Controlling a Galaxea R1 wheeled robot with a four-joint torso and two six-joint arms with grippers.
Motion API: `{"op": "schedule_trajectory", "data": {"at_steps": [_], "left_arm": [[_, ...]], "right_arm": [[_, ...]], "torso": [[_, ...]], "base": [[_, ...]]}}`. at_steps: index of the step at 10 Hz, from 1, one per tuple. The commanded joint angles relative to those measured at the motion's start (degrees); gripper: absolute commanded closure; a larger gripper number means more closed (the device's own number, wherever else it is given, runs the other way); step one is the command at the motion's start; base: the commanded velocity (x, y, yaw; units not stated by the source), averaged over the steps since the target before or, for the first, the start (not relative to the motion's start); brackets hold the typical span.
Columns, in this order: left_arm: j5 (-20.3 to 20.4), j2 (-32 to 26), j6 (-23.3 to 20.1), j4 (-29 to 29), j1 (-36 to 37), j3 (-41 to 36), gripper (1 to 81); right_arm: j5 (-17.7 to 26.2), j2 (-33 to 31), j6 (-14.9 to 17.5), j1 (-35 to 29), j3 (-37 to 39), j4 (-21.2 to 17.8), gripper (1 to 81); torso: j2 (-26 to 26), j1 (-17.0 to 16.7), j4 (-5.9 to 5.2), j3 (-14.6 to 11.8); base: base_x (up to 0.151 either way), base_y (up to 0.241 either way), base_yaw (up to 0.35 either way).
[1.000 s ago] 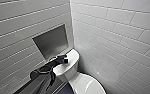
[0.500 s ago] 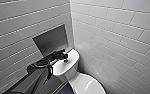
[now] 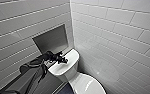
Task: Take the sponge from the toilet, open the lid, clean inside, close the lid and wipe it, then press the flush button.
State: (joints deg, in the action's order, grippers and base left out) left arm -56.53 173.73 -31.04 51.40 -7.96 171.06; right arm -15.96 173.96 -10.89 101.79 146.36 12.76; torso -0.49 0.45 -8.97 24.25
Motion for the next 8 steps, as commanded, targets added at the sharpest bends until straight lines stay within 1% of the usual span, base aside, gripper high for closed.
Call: {"op": "schedule_trajectory", "data": {"at_steps": [1,2,3,4,5,6,8], "left_arm": [[-12.2,-3.7,-7.2,7.7,7.6,0.2,81.1],[-15.4,-5.7,-9.5,10.9,7.0,0.2,81.1],[-17.9,-7.3,-10.7,12.9,6.3,0.2,81.1],[-19.9,-9.1,-12.4,13.7,4.5,0.2,81.1],[-20.6,-10.6,-13.7,14.0,2.2,0.2,81.1],[-21.2,-13.0,-16.4,15.4,-1.0,0.2,81.1],[-25.5,-17.9,-20.3,18.3,-7.8,0.2,81.1]], "right_arm": [[4.1,0.1,0.5,1.5,-0.5,3.1,81.1],[4.1,-0.1,0.5,1.3,-0.5,2.9,81.1],[4.2,-0.1,0.3,0.8,-0.4,2.5,81.1],[4.2,-0.3,0.3,-0.1,0.0,2.4,81.1],[4.2,-0.7,0.4,-0.8,0.0,2.4,81.1],[4.4,-0.7,0.4,-1.9,0.0,2.5,81.1],[4.6,-0.8,0.4,-4.0,0.4,2.6,81.1]], "torso": [[0.0,0.0,0.00,0.0],[0.0,0.0,0.00,0.0],[0.0,0.0,0.00,0.0],[0.0,0.0,0.00,0.0],[0.0,0.0,0.00,0.0],[0.0,0.0,0.00,0.0],[0.0,0.0,0.00,0.0]], "base": [[0.000,0.000,0.000],[0.000,0.000,0.000],[0.000,0.000,0.000],[0.000,0.000,0.000],[0.000,0.000,0.000],[0.000,0.000,0.000],[0.000,0.000,0.000]]}}
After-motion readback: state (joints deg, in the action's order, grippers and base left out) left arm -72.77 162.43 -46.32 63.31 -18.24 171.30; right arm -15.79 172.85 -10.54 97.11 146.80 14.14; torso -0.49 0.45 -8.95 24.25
